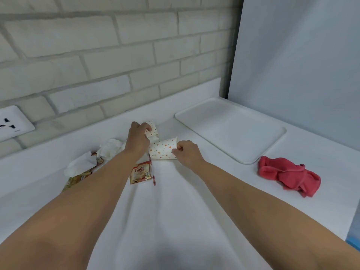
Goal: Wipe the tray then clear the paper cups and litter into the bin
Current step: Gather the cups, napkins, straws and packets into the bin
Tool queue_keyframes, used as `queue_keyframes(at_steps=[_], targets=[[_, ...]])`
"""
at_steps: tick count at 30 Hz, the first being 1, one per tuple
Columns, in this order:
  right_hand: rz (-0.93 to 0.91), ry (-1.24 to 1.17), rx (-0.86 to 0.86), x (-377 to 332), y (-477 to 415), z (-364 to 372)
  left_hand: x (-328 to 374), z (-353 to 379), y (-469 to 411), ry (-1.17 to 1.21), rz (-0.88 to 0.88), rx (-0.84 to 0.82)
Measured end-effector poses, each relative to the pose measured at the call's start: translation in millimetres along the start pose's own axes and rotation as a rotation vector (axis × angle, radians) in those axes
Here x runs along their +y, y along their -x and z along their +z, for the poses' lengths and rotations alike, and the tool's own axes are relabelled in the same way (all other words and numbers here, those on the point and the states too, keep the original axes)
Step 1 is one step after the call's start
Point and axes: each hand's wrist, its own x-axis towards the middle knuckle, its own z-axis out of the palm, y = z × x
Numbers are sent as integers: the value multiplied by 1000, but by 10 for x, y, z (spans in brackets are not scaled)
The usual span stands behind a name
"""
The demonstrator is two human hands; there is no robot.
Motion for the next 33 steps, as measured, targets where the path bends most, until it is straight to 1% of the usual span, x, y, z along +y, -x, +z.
queue_keyframes(at_steps=[3, 6, 7, 10, 13, 16, 19, 21, 25, 30, 33], targets=[[-49, -4, 41, 45, -33, -77, 37, 22, -178, -139, 118, -50], [-77, -6, 74, 111, -72, -203, 77, 36, -339, -421, 254, -148], [-85, -10, 83, 126, -78, -246, 83, 39, -389, -517, 272, -172], [-86, 2, 99, 186, -82, -348, 99, 35, -468, -722, 241, -223], [-75, 15, 110, 227, -62, -434, 97, 33, -483, -810, 246, -247], [-54, 17, 111, 259, -42, -477, 102, -31, -466, -833, 253, -247], [-35, 16, 116, 227, 15, -493, 173, -168, -436, -842, 285, -204], [-28, 26, 119, 168, 82, -520, 265, -286, -400, -806, 296, -178], [-36, 63, 131, -8, 264, -607, 454, -543, -271, -667, 339, -116], [-25, 97, 168, -181, 486, -735, 615, -700, 10, -418, 310, -147], [-10, 121, 199, -267, 673, -822, 666, -751, 212, -328, 321, -166]])
